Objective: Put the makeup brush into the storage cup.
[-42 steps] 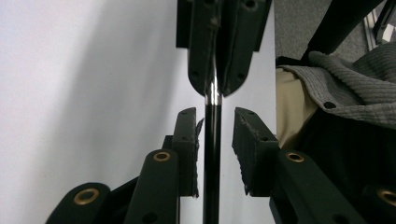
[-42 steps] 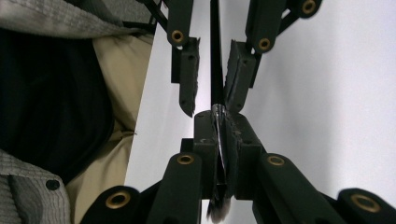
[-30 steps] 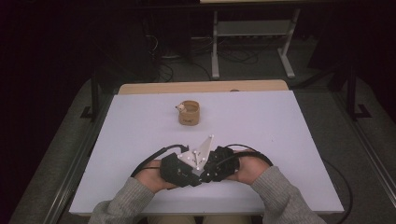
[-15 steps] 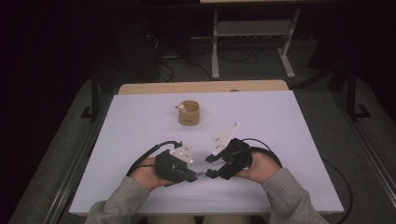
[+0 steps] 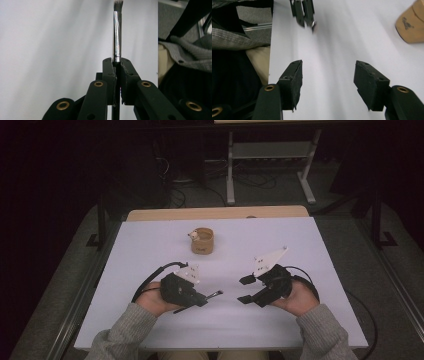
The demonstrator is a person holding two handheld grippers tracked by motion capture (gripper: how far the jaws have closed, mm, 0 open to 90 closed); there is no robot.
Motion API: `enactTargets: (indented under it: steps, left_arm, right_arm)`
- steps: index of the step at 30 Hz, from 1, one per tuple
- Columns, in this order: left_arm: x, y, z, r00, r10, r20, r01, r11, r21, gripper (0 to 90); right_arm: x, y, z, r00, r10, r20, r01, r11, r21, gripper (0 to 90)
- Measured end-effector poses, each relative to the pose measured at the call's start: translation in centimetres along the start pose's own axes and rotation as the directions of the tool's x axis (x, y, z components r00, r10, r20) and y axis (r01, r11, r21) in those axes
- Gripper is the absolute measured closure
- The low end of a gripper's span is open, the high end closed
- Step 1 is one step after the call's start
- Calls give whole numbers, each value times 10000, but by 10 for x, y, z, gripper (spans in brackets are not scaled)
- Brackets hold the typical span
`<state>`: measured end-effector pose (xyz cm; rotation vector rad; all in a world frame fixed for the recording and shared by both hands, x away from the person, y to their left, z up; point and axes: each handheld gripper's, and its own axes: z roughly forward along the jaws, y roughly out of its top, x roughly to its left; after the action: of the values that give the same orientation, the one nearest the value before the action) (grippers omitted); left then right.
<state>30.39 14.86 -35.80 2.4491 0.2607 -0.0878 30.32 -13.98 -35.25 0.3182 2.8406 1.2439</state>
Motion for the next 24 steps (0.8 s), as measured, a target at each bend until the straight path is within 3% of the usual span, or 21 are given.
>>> enactTargets:
  steps: [10, 16, 24]
  left_arm:
    - [12, 6, -14, 9987, -272, -425, 247, 9979, -595, 836]
    - [20, 11, -21, 9970, -408, -651, 352, 9958, -846, 836]
    - [30, 14, -25, 9955, -628, -712, 540, 9913, -1201, 836]
  right_arm:
    - [-6, -22, -14, 9974, 649, 311, -642, 9976, -247, 373]
    - [-10, -38, -20, 9909, 1222, 566, -1191, 9914, -546, 345]
    - [-9, -50, -23, 9834, 1612, 827, -1556, 9853, -711, 331]
